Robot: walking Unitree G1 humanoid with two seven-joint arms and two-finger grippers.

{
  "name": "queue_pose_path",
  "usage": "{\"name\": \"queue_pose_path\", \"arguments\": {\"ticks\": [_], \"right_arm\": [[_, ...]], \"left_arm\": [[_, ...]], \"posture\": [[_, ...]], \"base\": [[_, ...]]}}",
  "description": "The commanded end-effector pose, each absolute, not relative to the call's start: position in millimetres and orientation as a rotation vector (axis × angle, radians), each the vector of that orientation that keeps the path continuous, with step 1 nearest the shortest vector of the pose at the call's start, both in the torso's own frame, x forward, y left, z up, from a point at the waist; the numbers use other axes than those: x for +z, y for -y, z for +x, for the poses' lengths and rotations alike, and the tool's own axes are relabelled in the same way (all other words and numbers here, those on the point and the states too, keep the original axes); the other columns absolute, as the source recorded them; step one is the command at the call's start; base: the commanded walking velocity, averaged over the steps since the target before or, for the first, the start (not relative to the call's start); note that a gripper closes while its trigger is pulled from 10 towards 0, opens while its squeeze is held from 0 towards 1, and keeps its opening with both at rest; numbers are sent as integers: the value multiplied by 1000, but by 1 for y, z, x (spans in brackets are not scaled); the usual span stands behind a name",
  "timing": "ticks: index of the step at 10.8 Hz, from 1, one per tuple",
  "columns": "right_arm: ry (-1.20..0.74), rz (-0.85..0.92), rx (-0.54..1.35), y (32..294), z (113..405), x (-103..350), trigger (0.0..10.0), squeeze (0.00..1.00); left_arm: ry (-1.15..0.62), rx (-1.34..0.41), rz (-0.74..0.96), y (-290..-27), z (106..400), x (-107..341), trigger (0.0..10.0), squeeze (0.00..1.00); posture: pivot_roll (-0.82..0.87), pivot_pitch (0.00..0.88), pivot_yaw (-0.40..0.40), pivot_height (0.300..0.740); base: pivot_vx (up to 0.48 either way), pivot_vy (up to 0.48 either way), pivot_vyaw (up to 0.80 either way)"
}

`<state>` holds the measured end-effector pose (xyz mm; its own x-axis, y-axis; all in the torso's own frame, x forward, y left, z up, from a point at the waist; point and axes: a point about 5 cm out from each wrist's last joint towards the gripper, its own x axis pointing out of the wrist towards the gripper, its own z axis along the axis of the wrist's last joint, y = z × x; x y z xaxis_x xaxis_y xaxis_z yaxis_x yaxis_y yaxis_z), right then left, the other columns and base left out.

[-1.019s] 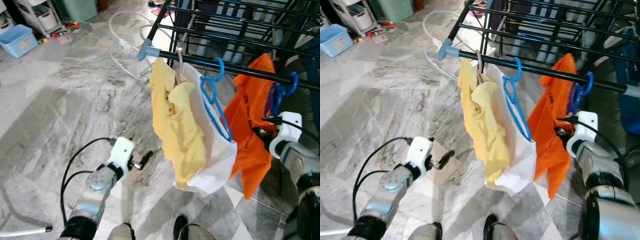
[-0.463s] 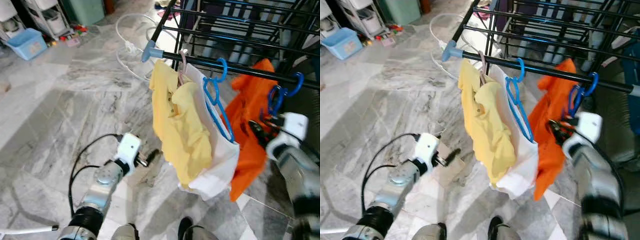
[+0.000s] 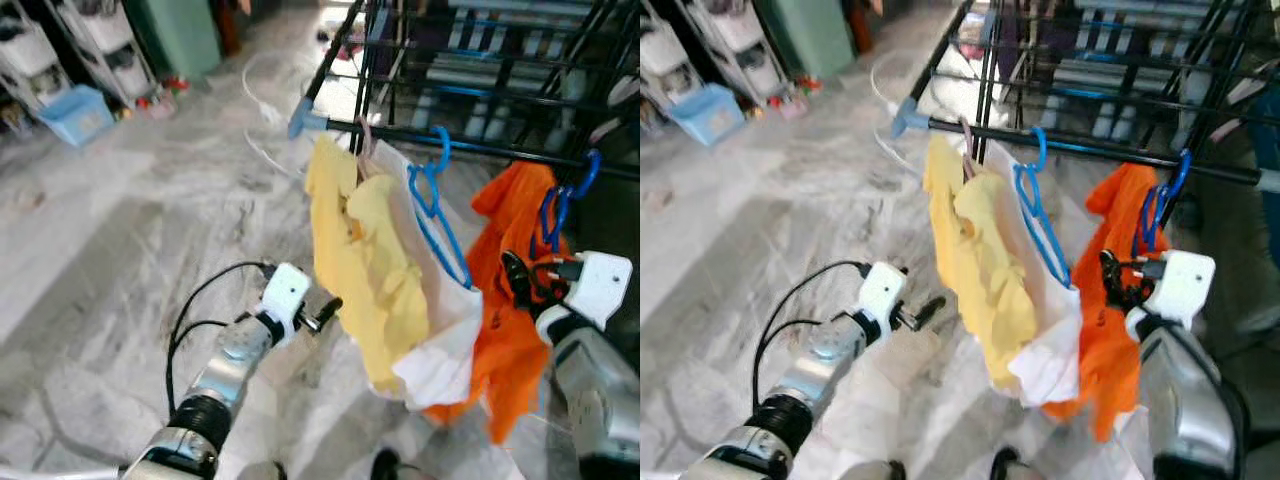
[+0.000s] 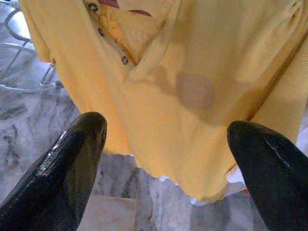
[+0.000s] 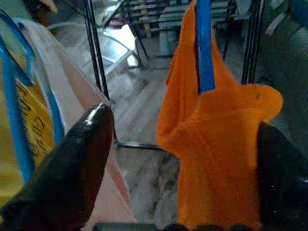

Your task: Hang hanger

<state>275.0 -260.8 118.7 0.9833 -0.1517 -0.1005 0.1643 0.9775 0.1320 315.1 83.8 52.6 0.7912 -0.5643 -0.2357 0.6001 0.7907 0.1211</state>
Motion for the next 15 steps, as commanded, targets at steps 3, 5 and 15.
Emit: {"name": "queue_pose_path", "arguments": {"ticks": [3, 5, 15], "right_arm": [[-111, 85, -158, 245, 255, 109, 10000, 1000], [-98, 11, -149, 229, 233, 99, 10000, 1000], [-55, -5, -246, 207, 177, 74, 10000, 1000]], "left_arm": [[-211, -560, 209, -86, 316, 45, 10000, 0], [-214, -517, 223, -84, 316, 42, 10000, 0], [-153, -311, 275, -129, 316, 44, 10000, 0]], "posture": [[37, 0, 22, 740], [23, 0, 16, 740], [4, 0, -28, 740]], "base": [[0, 0, 0], [0, 0, 0], [0, 0, 0]]}}
